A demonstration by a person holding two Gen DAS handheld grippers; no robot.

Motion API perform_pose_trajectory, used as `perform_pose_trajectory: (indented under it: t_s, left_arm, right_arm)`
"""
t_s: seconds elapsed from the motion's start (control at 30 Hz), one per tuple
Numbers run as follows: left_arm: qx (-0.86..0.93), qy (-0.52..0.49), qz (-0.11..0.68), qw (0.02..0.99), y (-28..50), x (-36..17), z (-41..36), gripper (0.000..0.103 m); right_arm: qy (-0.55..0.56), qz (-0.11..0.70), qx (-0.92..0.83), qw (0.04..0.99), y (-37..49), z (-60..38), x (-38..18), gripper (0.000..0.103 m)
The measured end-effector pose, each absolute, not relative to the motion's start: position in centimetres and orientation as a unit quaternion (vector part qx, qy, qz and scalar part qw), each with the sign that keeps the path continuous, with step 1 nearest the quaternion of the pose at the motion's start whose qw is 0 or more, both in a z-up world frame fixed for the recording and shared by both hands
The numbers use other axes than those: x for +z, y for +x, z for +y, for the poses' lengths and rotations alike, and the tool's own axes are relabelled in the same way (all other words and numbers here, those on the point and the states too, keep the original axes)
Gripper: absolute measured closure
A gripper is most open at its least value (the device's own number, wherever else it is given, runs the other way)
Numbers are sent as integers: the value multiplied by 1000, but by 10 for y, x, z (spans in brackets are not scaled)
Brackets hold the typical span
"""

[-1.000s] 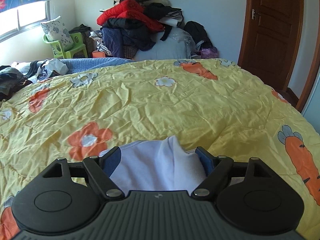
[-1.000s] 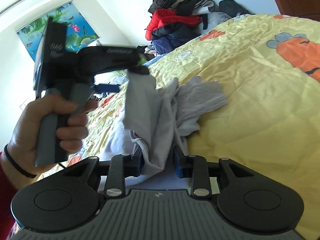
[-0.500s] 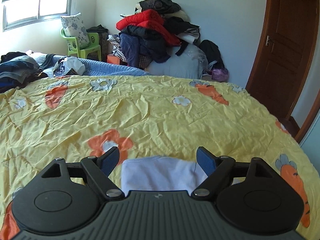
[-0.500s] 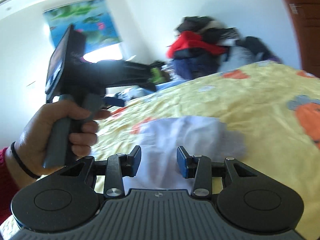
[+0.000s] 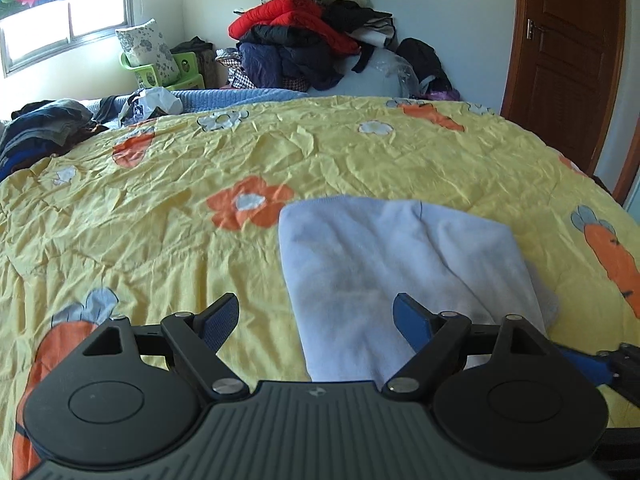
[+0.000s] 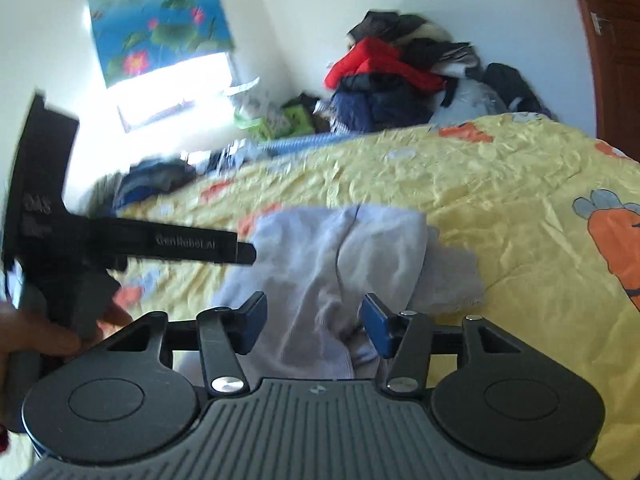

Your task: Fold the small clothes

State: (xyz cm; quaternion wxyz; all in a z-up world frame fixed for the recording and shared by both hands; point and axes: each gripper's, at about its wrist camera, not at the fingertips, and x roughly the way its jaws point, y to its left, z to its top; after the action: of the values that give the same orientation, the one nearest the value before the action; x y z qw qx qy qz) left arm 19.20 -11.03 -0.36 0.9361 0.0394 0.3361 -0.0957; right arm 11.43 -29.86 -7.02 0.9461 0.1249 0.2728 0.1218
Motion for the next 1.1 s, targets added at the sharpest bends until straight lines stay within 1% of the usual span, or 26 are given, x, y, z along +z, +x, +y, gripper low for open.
perform_pose_trajectory:
  t_s: [0.07, 0.23, 0.3, 0.33, 0.37, 0.47, 0.53, 0.57, 0.6, 0.77, 0.8, 0.83, 0.87, 0.9, 0.93, 0.97, 1.0, 1.03, 1.07, 1.1]
  left_arm:
    - [-97, 43, 337, 935, 188, -6, -111, 18]
    - [-102, 51, 344, 932, 179, -13, -111, 18]
    - [-104, 40, 350, 930, 180, -16, -107, 18]
    - [-107, 30, 355, 928, 180, -17, -103, 18]
    - [-111, 16, 363, 925, 182, -19, -99, 18]
    - [-124, -44, 389, 912, 188, -28, -79, 17]
    - [-133, -94, 407, 899, 193, -36, -65, 11]
    - [-141, -118, 413, 892, 195, -40, -58, 11]
    - [-149, -131, 409, 891, 194, -41, -54, 7]
    - [-207, -169, 401, 876, 199, -44, -54, 7]
    - [-217, -174, 396, 875, 199, -46, -55, 8]
    - [-226, -178, 391, 874, 199, -47, -57, 8]
    - [-230, -178, 386, 876, 198, -49, -59, 14]
    - [-229, -170, 384, 878, 196, -50, -62, 39]
    - [-220, -152, 385, 883, 196, -50, -65, 53]
    - [-217, -143, 381, 887, 195, -50, -66, 55]
    - [-220, -143, 379, 887, 194, -50, -66, 65]
    - [-219, -140, 376, 890, 193, -49, -65, 71]
    - [-218, -134, 372, 892, 193, -47, -66, 74]
    - [-217, -131, 369, 894, 192, -46, -65, 79]
  right_arm:
    - [114, 277, 116, 947, 113, -296, -71, 43]
    - [138, 258, 113, 949, 98, -300, -65, 44]
    - [159, 257, 111, 947, 94, -308, -65, 41]
    - [168, 256, 105, 946, 92, -313, -65, 36]
    - [176, 257, 101, 945, 92, -318, -66, 32]
    - [213, 273, 100, 933, 94, -336, -73, 32]
    - [253, 293, 111, 915, 100, -348, -82, 29]
    - [275, 303, 117, 905, 103, -353, -87, 29]
    - [296, 309, 126, 895, 107, -357, -92, 29]
    - [340, 302, 168, 874, 128, -354, -103, 29]
    - [340, 302, 169, 874, 133, -351, -103, 30]
    - [338, 302, 168, 876, 138, -348, -104, 35]
    - [336, 304, 164, 876, 141, -346, -104, 50]
    - [337, 308, 158, 876, 143, -344, -105, 57]
    - [338, 311, 154, 875, 143, -344, -106, 67]
    - [344, 308, 154, 874, 143, -344, -108, 68]
    - [351, 306, 153, 872, 142, -344, -110, 69]
    - [357, 305, 152, 870, 142, -345, -111, 71]
    - [363, 304, 151, 868, 142, -346, -113, 72]
    - [369, 303, 150, 866, 141, -346, -113, 72]
